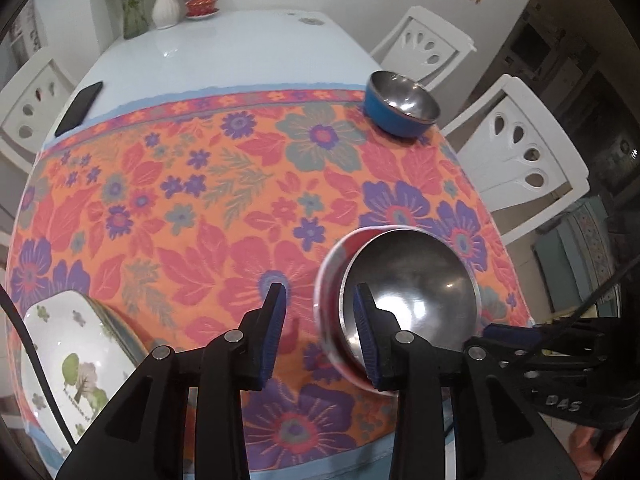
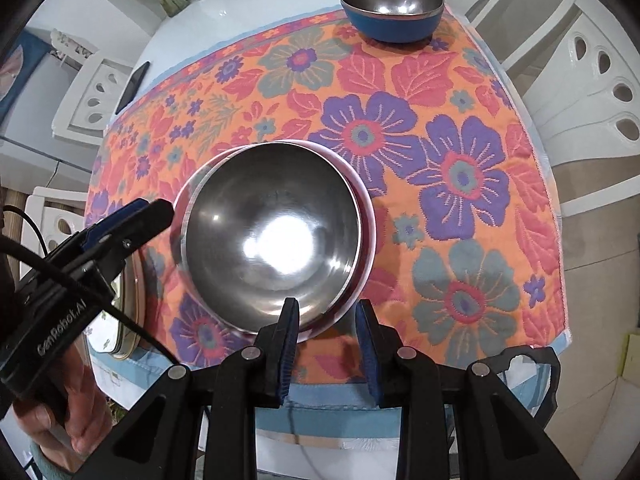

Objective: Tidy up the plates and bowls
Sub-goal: 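Open both tools and move them to the blue steel bowl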

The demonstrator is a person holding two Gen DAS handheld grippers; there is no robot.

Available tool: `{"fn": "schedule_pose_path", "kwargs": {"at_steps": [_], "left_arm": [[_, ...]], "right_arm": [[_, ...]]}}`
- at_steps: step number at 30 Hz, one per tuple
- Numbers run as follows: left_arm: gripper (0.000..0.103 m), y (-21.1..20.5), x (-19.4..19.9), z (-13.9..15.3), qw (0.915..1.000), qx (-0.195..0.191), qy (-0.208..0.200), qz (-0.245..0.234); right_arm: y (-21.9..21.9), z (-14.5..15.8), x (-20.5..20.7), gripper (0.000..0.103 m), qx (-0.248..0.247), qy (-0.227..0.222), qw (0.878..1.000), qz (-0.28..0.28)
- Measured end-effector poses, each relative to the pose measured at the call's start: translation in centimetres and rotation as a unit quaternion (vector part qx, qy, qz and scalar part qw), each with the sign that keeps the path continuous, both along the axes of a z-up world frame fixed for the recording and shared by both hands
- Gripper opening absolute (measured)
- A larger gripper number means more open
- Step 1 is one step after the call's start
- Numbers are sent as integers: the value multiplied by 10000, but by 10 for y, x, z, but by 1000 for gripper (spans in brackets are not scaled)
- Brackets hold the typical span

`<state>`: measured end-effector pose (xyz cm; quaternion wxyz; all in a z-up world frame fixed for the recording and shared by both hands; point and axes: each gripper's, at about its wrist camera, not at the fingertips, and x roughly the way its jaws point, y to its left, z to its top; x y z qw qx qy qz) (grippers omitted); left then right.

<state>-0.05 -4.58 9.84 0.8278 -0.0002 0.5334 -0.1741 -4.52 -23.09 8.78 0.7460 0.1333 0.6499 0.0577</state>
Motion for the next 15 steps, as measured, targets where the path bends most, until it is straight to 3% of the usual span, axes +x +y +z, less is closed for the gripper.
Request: {"fn": "schedule_pose_path", "kwargs": {"at_steps": [6,15], "left_arm": [[32,4,2,-10,9997,-149,149,147],[32,-6,14,23,9996,-212,-195,46]], "right_arm": [[-4,10,1,29,105,-148,9998,20],[-19,42,13,29,451,-599,9971,-119]]}}
